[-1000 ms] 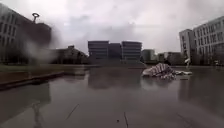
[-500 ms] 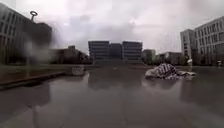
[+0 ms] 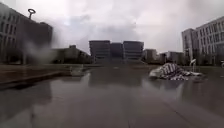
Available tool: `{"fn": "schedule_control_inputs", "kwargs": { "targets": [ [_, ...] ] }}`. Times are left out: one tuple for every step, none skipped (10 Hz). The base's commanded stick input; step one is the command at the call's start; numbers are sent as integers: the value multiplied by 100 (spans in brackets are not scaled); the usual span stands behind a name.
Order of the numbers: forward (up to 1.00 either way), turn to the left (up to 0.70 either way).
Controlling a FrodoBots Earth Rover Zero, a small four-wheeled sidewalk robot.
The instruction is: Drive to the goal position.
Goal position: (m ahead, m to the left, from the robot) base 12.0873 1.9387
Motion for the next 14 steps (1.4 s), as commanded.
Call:
{"fn": "schedule_control_inputs", "kwargs": {
  "targets": [
    [70,0],
    [70,0],
    [70,0],
    [70,-8],
    [70,-16],
    [70,-15],
    [70,0],
    [70,0],
    [70,0],
    [70,0],
    [70,0],
    [70,0],
    [70,0],
    [70,0]
  ]
}}
